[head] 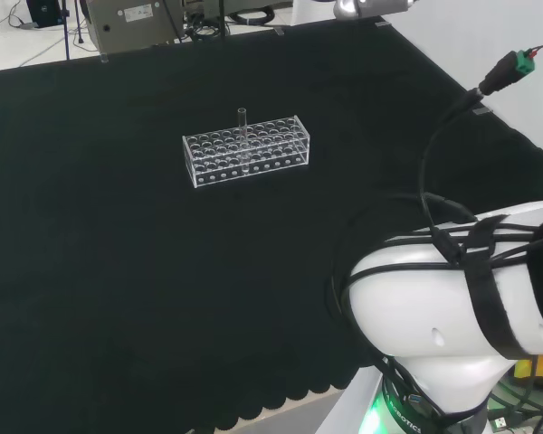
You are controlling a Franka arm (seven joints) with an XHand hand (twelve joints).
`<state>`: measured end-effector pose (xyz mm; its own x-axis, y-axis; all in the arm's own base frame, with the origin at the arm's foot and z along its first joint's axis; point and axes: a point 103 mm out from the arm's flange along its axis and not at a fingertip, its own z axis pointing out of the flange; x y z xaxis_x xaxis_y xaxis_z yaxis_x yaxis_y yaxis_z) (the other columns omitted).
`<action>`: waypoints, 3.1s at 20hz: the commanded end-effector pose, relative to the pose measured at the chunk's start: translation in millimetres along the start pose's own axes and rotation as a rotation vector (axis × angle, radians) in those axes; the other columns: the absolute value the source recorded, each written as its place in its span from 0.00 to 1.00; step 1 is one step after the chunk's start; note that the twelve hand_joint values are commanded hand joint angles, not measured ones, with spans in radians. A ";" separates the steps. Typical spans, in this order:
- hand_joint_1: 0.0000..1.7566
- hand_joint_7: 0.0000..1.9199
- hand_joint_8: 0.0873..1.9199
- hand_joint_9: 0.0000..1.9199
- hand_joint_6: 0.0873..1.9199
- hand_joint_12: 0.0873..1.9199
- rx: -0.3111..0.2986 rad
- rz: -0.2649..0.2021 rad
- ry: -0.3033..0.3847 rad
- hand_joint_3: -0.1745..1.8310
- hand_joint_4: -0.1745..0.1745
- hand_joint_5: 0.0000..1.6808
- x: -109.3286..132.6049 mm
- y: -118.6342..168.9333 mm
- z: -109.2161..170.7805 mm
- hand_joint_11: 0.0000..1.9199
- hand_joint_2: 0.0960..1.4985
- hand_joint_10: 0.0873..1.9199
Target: Pick up the test tube.
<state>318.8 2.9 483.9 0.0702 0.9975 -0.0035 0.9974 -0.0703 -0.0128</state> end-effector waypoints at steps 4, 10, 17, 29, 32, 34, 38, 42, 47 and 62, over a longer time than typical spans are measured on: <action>0.36 0.11 0.42 0.09 0.00 0.81 0.078 -0.063 0.029 0.00 0.33 0.17 3.9 49.1 14.7 0.03 0.70 0.48; 0.37 0.12 0.43 0.10 0.00 0.81 0.119 -0.097 0.036 0.00 0.32 0.18 11.7 85.1 25.0 0.04 0.69 0.48; 0.38 0.12 0.43 0.11 0.00 0.80 0.173 -0.111 0.022 0.00 0.31 0.18 12.2 126.0 43.2 0.04 0.69 0.48; 0.38 0.13 0.43 0.11 0.00 0.80 0.286 -0.109 -0.042 0.00 0.31 0.18 13.6 180.5 101.3 0.05 0.69 0.48; 0.38 0.13 0.43 0.11 0.00 0.80 0.296 -0.109 -0.064 0.00 0.31 0.18 15.2 191.3 114.5 0.05 0.69 0.48; 0.38 0.13 0.43 0.12 0.00 0.80 0.309 -0.108 -0.067 0.00 0.31 0.18 16.7 198.6 122.8 0.05 0.69 0.48; 0.39 0.15 0.43 0.12 0.00 0.80 0.338 -0.103 -0.052 0.00 0.30 0.19 13.0 211.8 141.7 0.05 0.69 0.48; 0.39 0.16 0.44 0.13 0.00 0.80 0.374 -0.097 -0.054 0.00 0.29 0.20 12.9 223.5 162.0 0.05 0.69 0.48; 0.40 0.17 0.44 0.14 0.00 0.80 0.425 -0.078 -0.063 0.00 0.29 0.20 12.6 236.3 187.1 0.05 0.70 0.48; 0.42 0.19 0.44 0.16 0.00 0.79 0.543 -0.017 -0.045 0.00 0.27 0.22 -4.3 248.8 243.9 0.06 0.70 0.47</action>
<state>567.0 -13.5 246.5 0.0216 0.9988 -0.0428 0.8632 -0.0403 -0.5033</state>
